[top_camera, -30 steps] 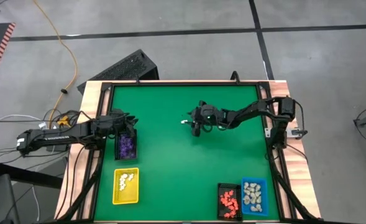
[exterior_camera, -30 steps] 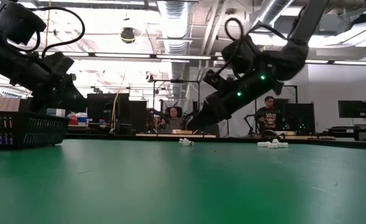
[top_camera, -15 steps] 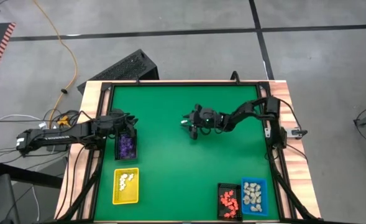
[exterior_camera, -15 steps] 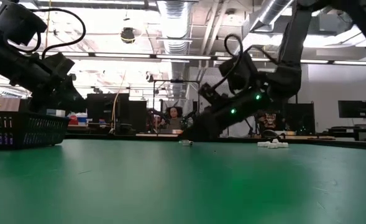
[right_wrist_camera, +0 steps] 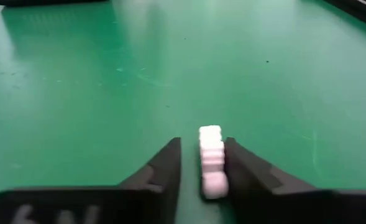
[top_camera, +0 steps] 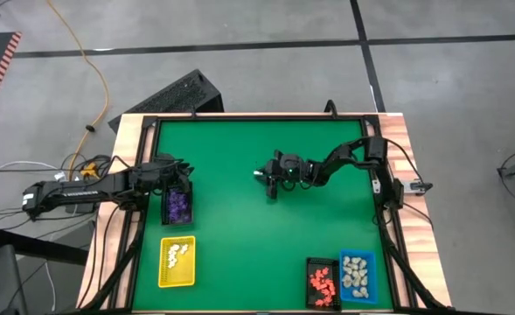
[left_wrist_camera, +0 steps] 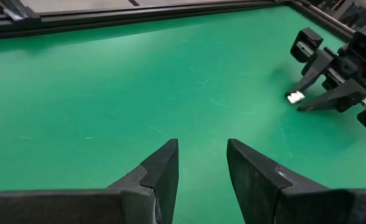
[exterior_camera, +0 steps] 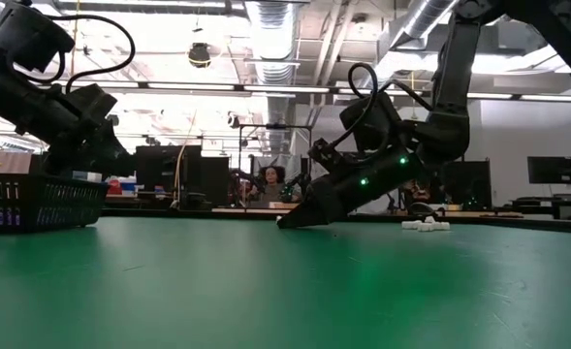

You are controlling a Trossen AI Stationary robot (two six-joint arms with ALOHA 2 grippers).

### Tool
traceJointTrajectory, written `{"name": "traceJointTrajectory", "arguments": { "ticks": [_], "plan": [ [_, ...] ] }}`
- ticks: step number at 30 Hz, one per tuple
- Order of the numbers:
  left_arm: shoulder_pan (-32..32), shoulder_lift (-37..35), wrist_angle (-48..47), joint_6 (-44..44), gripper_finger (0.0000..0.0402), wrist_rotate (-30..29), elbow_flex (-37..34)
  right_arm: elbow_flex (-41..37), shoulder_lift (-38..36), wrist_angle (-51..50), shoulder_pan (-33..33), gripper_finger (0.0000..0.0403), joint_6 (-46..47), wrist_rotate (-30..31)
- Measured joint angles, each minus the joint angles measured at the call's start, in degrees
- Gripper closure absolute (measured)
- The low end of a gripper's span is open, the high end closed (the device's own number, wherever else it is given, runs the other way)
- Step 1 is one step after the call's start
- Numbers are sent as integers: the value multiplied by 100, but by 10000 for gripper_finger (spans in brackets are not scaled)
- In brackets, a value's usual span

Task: Sort Halloween decoration
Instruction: Put the white skeleton toy into the yellow basket

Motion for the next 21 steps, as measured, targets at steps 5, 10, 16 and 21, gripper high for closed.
{"name": "traceJointTrajectory", "arguments": {
  "ticks": [5, 10, 16, 21],
  "plan": [
    [1, 0, 0, 0, 276, -4, 1, -2, -7, -29, -4, 354, 2, 7],
    [-1, -2, -2, 0, 276, -7, 1, -7, -4, 87, 6, 371, 88, 37],
    [1, -1, -1, 0, 276, -17, 1, 79, 17, 462, -2, 371, 468, 262],
    [1, -1, -1, 0, 276, -20, 1, 484, 15, 470, 87, 371, 515, 264]
  ]
}}
